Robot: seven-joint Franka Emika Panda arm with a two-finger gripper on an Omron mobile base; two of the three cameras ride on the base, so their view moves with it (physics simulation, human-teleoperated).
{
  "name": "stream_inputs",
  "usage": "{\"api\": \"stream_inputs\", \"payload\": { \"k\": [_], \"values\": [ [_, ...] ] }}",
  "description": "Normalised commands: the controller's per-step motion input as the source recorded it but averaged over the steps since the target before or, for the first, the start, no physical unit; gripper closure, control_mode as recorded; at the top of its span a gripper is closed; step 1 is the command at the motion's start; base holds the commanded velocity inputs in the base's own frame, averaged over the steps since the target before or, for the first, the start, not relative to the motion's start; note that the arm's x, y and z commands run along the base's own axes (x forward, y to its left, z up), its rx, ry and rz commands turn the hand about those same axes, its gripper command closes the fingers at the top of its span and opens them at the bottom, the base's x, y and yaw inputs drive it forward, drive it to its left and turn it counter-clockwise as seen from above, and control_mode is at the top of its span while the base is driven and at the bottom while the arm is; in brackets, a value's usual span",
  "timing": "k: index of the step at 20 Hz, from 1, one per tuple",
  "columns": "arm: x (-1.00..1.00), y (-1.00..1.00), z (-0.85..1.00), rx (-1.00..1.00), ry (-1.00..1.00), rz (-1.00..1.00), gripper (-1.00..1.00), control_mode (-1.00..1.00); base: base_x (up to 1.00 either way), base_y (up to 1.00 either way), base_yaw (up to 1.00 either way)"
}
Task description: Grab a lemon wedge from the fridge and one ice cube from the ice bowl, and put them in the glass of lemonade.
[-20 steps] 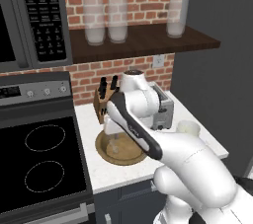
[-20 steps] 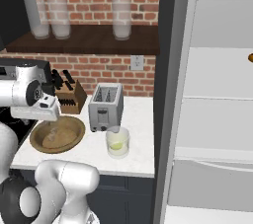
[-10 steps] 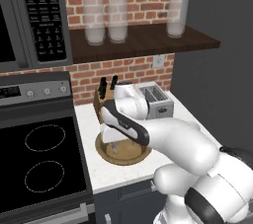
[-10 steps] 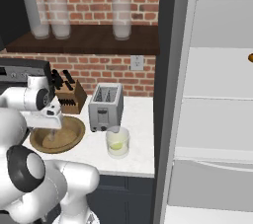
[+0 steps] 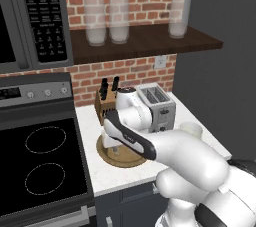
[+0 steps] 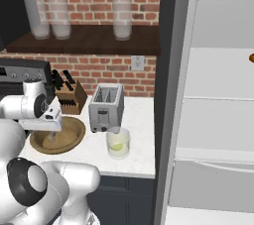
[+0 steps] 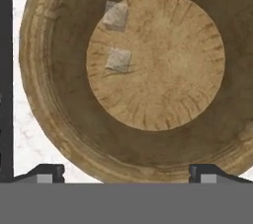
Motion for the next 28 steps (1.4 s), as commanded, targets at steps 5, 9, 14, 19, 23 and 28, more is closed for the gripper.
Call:
{"api": "stream_inputs", "payload": {
  "k": [5,9,14,19,23,28],
  "values": [
    [0.65,0.00,0.02,0.00,0.23,0.00,-1.00,-1.00,0.00,0.00,0.00],
    [0.55,0.00,0.00,0.00,0.10,0.00,-1.00,-1.00,0.00,0.00,0.00],
    [0.15,0.00,-0.05,0.00,-0.01,0.00,-1.00,-1.00,0.00,0.00,0.00],
    [0.00,0.00,-0.23,0.00,-0.11,0.00,-1.00,-1.00,0.00,0.00,0.00],
    [0.00,0.00,-0.37,0.00,-0.12,0.00,-1.00,-1.00,0.00,0.00,0.00],
    [0.00,0.00,-0.25,0.00,-0.04,0.00,-1.00,-1.00,0.00,0.00,0.00]
  ]
}}
